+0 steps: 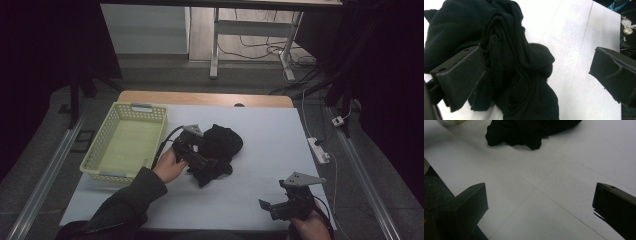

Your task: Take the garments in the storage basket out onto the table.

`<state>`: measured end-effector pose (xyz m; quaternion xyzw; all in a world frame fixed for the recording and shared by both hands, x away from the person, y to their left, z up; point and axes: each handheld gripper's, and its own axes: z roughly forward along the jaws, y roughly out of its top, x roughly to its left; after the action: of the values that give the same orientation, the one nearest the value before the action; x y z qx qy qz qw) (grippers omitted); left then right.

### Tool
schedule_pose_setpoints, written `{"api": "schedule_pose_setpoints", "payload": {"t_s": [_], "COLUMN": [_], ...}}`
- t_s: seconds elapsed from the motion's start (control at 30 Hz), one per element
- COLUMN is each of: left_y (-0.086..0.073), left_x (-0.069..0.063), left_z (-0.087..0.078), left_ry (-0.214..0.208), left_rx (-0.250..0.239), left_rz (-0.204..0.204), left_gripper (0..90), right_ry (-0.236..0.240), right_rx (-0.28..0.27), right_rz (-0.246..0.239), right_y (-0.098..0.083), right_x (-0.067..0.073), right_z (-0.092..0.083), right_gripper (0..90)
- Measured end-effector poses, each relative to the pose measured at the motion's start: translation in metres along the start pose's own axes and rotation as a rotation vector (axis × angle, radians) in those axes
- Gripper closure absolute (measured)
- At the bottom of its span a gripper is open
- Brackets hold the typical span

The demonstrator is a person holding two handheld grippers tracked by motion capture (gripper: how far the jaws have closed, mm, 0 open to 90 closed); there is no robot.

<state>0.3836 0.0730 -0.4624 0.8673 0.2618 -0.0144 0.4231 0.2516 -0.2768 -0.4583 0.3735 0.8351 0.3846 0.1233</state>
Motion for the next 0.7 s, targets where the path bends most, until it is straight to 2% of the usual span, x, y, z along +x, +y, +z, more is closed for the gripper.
{"api": "schedule_pose_setpoints", "payload": {"t_s": [0.2,0.7], "left_y": [0.000,-0.007], "left_x": [-0.002,-0.008], "left_z": [-0.008,-0.021], "left_ry": [-0.017,-0.008], "left_rx": [-0.014,-0.026], "left_rz": [0.003,-0.015], "left_gripper": [0.0,0.0], "right_ry": [0.002,0.007], "right_rx": [-0.002,-0.011], "right_rz": [0.000,0.007], "right_y": [0.000,0.000], "right_x": [0.000,-0.001], "right_z": [0.000,-0.001], "right_gripper": [0.0,0.0]}}
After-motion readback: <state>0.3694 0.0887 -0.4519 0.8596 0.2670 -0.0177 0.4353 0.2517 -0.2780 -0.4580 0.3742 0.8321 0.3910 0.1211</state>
